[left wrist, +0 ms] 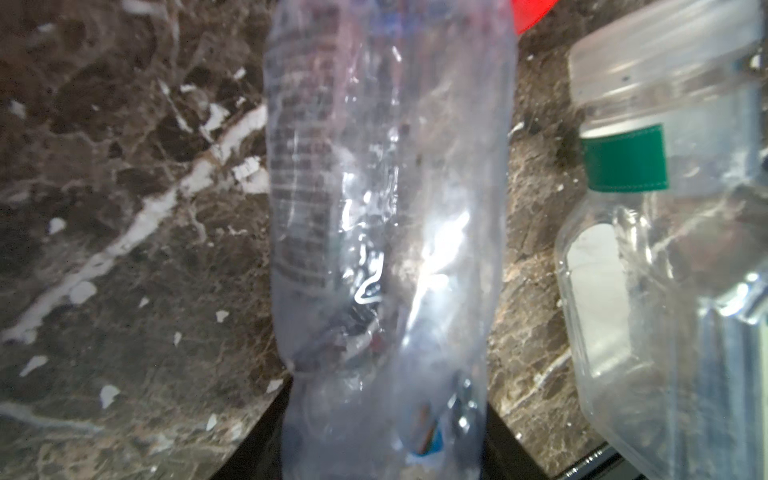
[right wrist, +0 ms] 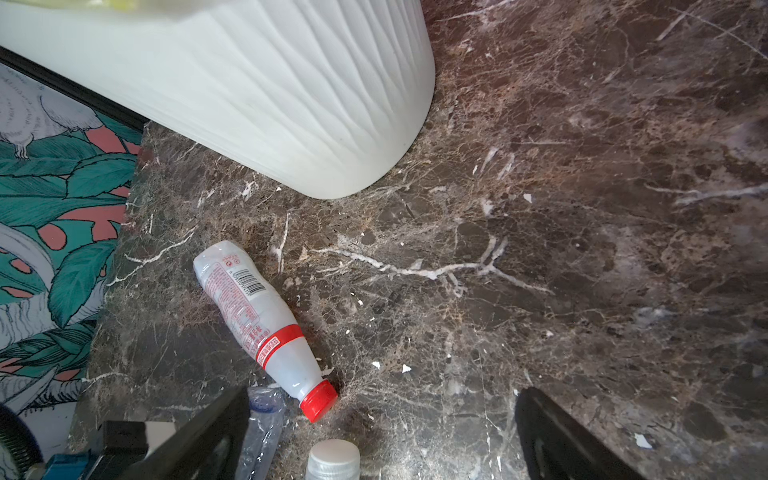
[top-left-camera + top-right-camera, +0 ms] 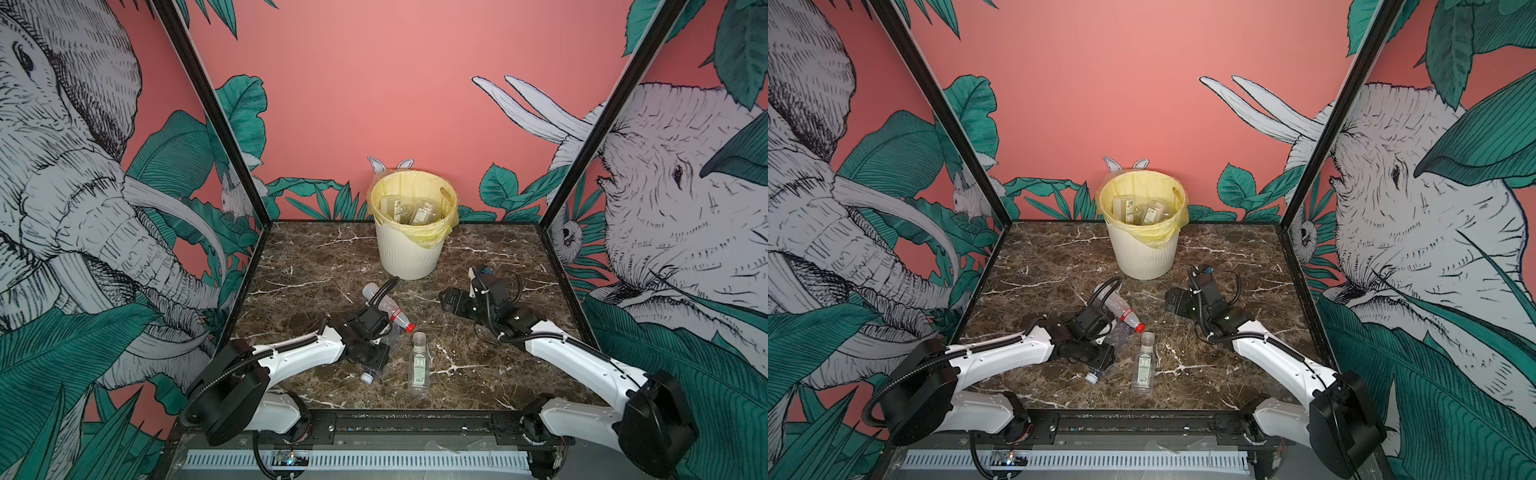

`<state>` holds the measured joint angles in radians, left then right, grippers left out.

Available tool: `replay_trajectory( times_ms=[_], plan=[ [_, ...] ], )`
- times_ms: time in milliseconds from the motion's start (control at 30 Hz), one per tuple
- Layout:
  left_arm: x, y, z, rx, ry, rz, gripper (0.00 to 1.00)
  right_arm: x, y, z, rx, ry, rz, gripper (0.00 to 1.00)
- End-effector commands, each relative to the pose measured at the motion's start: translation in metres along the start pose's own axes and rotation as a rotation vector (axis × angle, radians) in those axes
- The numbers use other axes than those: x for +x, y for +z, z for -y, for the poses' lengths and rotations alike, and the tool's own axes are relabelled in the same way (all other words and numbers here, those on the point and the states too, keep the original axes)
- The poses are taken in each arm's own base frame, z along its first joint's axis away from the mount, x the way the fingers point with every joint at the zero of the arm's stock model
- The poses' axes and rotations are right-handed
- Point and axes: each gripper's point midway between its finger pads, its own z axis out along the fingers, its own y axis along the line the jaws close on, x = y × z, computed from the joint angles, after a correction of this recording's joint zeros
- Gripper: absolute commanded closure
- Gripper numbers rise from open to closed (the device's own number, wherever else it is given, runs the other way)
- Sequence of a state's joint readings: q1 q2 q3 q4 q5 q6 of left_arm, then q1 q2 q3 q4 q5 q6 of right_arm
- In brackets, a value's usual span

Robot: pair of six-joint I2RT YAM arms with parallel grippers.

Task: Throw the plastic bottles in the bin
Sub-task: Pick up the plastic bottle from the bottom-center of the table.

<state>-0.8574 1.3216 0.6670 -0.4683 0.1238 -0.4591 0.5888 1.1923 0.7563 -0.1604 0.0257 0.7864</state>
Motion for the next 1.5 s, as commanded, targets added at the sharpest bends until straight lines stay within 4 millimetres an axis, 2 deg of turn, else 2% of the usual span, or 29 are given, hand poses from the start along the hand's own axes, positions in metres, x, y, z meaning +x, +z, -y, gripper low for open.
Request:
replay_trajectory(
  times_ms=[0,267,567,1067,1467],
  plan=[
    [0.005,-0.009,0.002,0.019,-0.005,0.021,0.46,-0.01,0.0,-0.003,-0.005,0.022,0.039,0.01],
    [0.0,-0.019,0.009,0.065,-0.054,0.075,0.48,-0.011,0.001,-0.005,-0.015,0.032,0.034,0.01],
    [-0.018,-0.034,0.015,0.078,-0.05,0.142,0.48,-0.011,0.001,-0.004,-0.006,0.035,0.031,0.01],
    [-0.038,-0.067,0.01,0.069,-0.091,0.261,0.48,-0.015,0.005,-0.008,-0.003,0.031,0.027,0.01],
    [-0.067,-0.102,-0.005,0.085,-0.161,0.353,0.49,-0.011,0.006,-0.002,0.01,0.031,0.022,0.01]
  ],
)
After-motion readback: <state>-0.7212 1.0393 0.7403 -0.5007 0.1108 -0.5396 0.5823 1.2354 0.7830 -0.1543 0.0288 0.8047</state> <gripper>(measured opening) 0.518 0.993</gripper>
